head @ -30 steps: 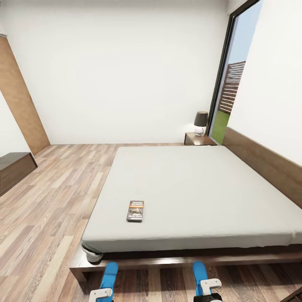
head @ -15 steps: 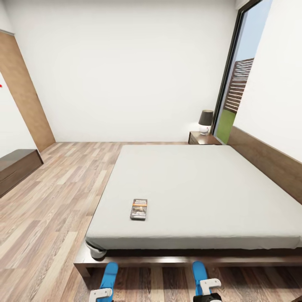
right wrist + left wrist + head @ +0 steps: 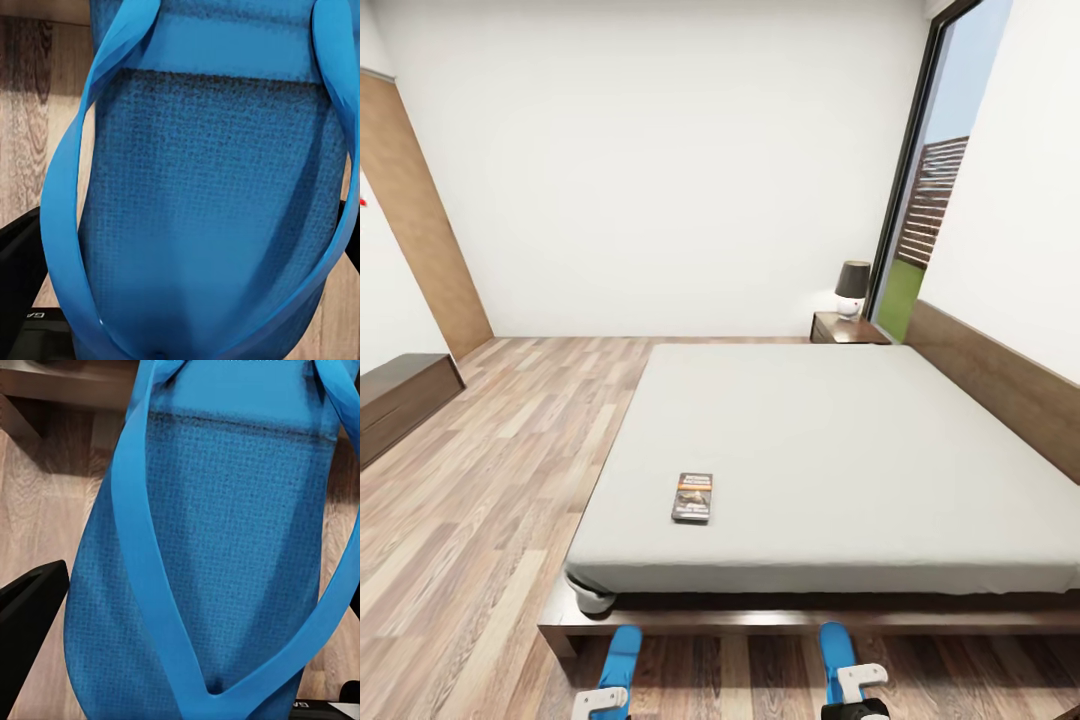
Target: In the bedroom, move the book from the bed onto either nightstand, and place the two sandals side by side next to the bed.
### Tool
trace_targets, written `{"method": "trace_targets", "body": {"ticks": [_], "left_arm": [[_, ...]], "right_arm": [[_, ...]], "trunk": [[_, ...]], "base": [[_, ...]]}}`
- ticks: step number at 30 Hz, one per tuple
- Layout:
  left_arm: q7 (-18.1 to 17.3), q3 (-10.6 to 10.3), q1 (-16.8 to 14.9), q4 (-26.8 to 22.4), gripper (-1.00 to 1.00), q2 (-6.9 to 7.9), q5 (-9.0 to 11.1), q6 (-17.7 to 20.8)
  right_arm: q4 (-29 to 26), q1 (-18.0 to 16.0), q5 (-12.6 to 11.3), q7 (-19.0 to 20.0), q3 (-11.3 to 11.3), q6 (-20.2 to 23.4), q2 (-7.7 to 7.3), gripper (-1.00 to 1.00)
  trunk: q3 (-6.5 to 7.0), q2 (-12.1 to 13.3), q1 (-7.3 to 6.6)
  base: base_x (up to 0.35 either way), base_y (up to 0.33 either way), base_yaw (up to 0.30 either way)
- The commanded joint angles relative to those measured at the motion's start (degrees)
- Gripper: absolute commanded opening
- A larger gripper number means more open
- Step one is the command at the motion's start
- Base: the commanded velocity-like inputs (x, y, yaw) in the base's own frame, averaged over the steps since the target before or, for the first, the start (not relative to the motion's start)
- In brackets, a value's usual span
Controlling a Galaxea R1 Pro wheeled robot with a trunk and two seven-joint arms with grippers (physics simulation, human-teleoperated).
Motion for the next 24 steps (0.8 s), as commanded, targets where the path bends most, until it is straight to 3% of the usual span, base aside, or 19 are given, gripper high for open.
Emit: {"method": "trace_targets", "body": {"ticks": [1,10,24], "left_arm": [[0.4,-0.5,-0.1,0.1,-1.00,0.03,0.5,-0.2],[0.4,-0.5,-0.1,0.1,-1.00,0.03,0.5,-0.2],[0.4,-0.5,-0.1,0.1,-1.00,0.03,0.5,-0.2]], "right_arm": [[-0.1,0.0,0.1,-0.3,0.5,0.4,-0.02,-1.00],[-0.1,0.0,0.1,-0.3,0.5,0.4,-0.02,-1.00],[-0.1,0.0,0.0,-0.3,0.5,0.4,-0.02,-1.00]], "trunk": [[-0.08,-0.1,0.01],[-0.08,-0.1,0.01],[-0.08,-0.1,0.01]], "base": [[0.000,0.000,0.158],[0.000,0.000,0.180],[0.000,0.000,0.019]]}}
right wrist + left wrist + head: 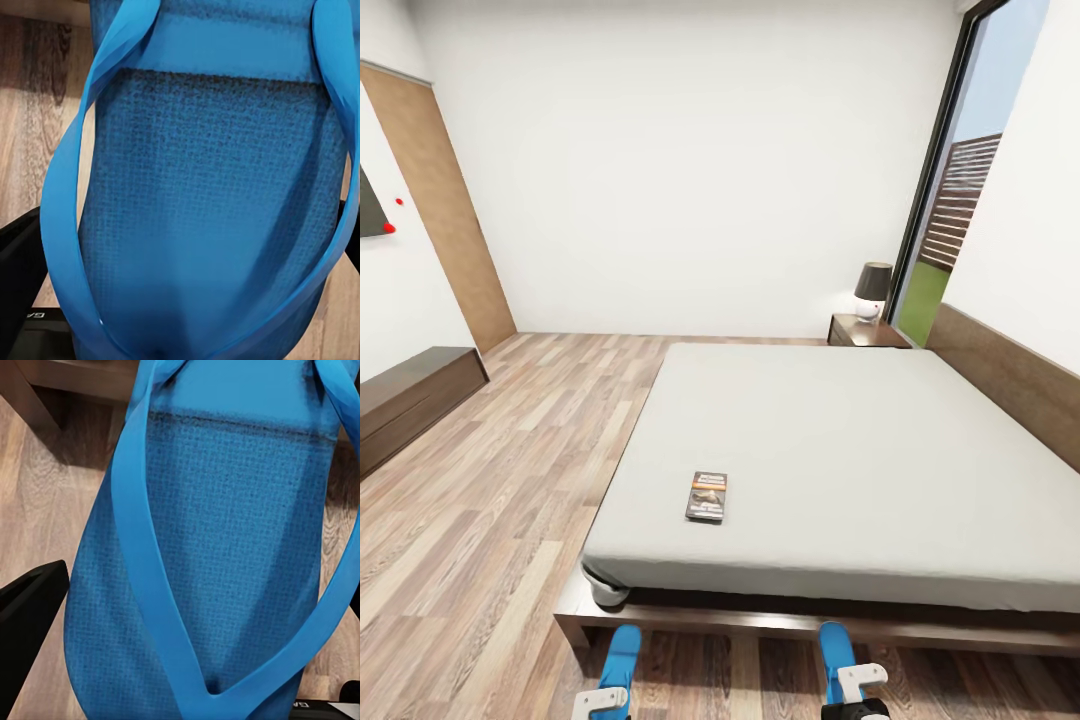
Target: In the bedroom, move the book from the bed onto either nightstand, and place the two sandals side by side next to the bed.
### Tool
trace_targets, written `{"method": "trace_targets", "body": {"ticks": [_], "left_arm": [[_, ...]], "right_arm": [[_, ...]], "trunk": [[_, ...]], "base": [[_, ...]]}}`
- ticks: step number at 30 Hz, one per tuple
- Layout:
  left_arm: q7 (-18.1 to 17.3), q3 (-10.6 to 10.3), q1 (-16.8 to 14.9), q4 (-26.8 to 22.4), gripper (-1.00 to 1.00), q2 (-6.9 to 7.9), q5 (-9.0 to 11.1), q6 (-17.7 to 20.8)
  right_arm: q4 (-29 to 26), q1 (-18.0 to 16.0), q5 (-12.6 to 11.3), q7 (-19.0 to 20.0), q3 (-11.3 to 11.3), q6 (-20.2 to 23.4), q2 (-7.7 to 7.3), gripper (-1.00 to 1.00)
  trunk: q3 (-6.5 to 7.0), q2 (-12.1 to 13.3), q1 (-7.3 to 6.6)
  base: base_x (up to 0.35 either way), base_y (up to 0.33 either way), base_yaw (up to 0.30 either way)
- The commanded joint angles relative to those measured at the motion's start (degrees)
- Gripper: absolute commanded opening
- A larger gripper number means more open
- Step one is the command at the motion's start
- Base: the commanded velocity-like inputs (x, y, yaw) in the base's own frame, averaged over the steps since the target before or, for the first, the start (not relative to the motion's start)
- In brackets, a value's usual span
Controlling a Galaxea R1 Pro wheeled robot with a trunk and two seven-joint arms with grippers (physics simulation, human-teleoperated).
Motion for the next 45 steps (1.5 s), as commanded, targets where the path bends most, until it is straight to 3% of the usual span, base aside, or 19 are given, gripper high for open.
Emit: {"method": "trace_targets", "body": {"ticks": [1,45], "left_arm": [[0.4,-0.5,-0.1,0.1,-1.00,0.03,0.5,-0.2],[0.5,-0.5,-0.1,0.0,-1.00,-0.02,0.6,-0.2]], "right_arm": [[-0.1,0.0,0.1,-0.3,0.5,0.4,-0.01,-1.00],[-0.1,0.0,0.0,-0.3,0.3,0.4,-0.60,-1.00]], "trunk": [[-0.08,-0.1,0.01],[-0.08,-0.1,0.01]], "base": [[0.000,0.000,0.001],[0.000,0.000,0.000]]}}
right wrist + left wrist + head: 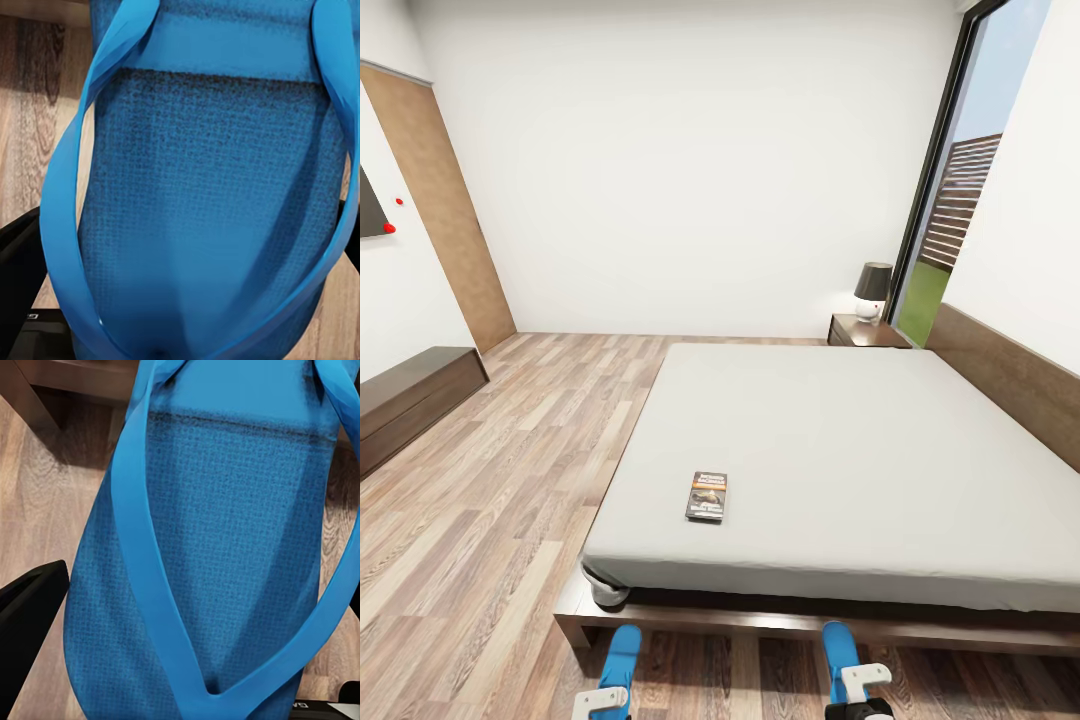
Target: In the bedroom, move the book from the bed onto either nightstand, and place the two sandals side by side next to the bed.
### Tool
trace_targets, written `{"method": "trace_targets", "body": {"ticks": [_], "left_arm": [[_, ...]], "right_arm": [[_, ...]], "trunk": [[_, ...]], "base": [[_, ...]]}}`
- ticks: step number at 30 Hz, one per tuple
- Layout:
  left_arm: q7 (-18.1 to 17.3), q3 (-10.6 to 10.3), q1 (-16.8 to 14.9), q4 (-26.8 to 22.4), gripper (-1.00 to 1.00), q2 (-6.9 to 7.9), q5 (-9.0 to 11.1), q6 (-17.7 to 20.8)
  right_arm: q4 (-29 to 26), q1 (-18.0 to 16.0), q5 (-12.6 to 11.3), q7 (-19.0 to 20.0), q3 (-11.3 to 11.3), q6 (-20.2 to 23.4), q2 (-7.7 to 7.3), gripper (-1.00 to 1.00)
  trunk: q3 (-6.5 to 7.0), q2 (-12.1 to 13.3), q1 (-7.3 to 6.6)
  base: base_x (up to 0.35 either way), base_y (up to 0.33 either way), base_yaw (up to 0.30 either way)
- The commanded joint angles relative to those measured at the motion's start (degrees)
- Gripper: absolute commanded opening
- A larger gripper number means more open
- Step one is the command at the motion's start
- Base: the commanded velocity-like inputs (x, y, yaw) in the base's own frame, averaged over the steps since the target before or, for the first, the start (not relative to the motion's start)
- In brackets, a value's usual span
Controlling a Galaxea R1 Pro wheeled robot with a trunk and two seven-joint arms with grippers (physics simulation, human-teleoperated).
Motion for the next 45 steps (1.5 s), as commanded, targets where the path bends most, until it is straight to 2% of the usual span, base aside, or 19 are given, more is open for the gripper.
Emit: {"method": "trace_targets", "body": {"ticks": [1,45], "left_arm": [[0.4,-0.5,0.0,0.1,-1.00,0.02,0.5,-0.2],[1.0,-0.3,-0.1,0.0,-1.00,-0.30,0.8,0.3]], "right_arm": [[-0.1,0.0,0.1,-0.3,0.5,0.4,-0.03,-1.00],[0.2,0.0,0.1,-0.2,0.5,0.1,-0.80,-1.00]], "trunk": [[-0.08,-0.1,0.01],[-0.08,-0.1,0.01]], "base": [[0.000,0.000,0.000],[0.000,0.000,0.000]]}}
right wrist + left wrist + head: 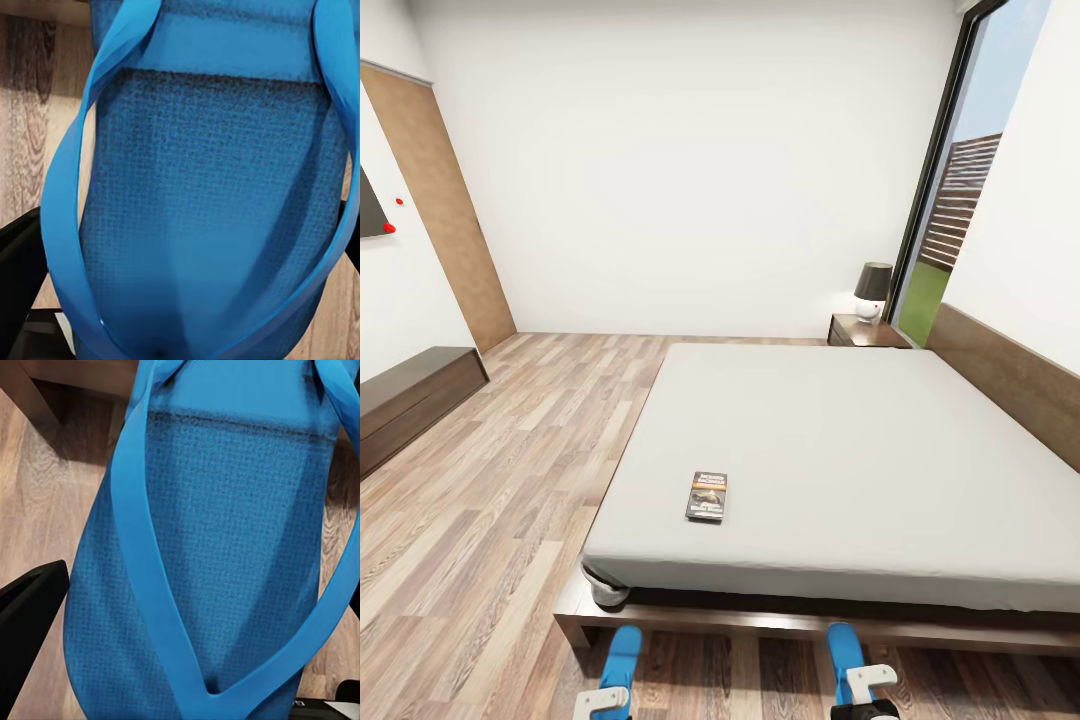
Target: In the bedroom, move the book from the bed onto either nightstand, and place the two sandals side by side next to the bed.
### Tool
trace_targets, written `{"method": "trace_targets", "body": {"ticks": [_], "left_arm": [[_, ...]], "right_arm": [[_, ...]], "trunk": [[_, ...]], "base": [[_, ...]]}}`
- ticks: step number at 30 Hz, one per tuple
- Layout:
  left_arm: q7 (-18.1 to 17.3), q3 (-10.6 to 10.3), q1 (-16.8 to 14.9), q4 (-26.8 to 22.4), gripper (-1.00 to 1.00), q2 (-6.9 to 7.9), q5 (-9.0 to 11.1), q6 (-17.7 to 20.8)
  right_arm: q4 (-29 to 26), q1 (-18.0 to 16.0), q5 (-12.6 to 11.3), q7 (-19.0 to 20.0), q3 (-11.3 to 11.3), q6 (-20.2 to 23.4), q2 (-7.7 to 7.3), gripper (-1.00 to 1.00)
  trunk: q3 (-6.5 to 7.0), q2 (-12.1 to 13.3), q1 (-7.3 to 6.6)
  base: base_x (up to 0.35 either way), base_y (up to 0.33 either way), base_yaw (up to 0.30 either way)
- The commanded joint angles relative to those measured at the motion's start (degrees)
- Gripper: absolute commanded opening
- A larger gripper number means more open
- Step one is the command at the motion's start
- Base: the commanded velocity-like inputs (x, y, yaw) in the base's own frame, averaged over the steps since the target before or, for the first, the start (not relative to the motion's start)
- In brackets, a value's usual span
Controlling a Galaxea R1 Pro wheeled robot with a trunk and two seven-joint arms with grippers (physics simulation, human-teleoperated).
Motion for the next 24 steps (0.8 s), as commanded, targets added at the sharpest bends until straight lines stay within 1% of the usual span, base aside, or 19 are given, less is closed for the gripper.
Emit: {"method": "trace_targets", "body": {"ticks": [1,9,13,24], "left_arm": [[0.5,-0.5,0.0,0.1,-1.00,0.02,0.5,-0.2],[0.5,-0.2,-0.1,0.1,-1.00,-0.03,0.5,0.1],[0.5,-0.1,0.0,0.1,-1.00,-0.03,0.5,0.3],[0.5,-0.1,-0.1,0.1,-1.00,0.04,0.4,3.3]], "right_arm": [[-0.1,0.0,0.1,-0.3,0.5,0.4,-0.02,-1.00],[-0.1,0.0,0.1,-0.3,0.5,0.4,-0.02,-1.00],[-0.2,0.0,0.1,-0.3,0.4,0.4,0.00,-1.00],[-0.4,0.0,0.0,-0.3,0.5,0.4,0.17,-1.00]], "trunk": [[-0.08,-0.1,0.01],[-0.08,-0.1,0.01],[-0.80,-1.7,0.89],[-2.77,-6.1,3.30]], "base": [[0.000,0.000,0.000],[0.000,0.000,0.000],[0.000,0.000,0.000],[0.000,0.000,0.000]]}}
